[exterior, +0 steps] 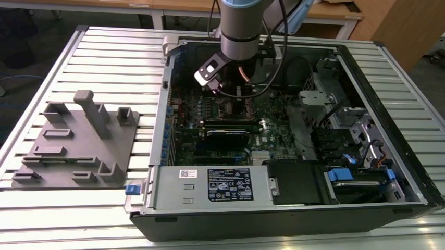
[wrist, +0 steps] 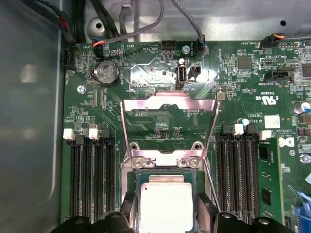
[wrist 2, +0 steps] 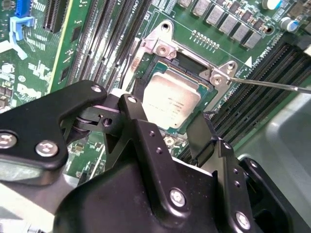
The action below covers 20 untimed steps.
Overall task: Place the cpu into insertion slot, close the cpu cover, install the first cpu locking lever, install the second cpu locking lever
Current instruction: 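Place the cpu into insertion slot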
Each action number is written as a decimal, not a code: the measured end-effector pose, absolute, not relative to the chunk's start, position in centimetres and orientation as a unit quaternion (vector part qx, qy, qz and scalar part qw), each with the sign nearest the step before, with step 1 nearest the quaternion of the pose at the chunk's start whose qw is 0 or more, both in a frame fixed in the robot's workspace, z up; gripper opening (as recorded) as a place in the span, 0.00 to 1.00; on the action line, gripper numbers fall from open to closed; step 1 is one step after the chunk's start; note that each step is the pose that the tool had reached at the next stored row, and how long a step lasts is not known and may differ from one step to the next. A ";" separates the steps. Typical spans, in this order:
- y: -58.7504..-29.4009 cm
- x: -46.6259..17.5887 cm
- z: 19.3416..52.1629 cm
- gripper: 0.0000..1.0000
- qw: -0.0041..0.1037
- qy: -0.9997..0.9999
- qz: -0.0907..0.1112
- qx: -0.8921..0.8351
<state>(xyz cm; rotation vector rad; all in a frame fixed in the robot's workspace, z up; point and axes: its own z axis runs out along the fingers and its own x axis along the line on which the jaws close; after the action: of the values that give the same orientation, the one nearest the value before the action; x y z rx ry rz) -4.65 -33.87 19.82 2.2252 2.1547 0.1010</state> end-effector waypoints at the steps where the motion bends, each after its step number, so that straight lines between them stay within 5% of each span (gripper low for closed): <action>1: -33.9 -4.7 19.9 0.61 0.021 0.695 0.033 0.718; 20: -33.9 -4.7 20.3 0.61 0.021 0.695 0.032 0.718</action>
<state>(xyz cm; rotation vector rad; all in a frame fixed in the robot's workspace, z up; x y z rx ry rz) -4.65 -33.86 20.30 2.2250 2.1546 0.1007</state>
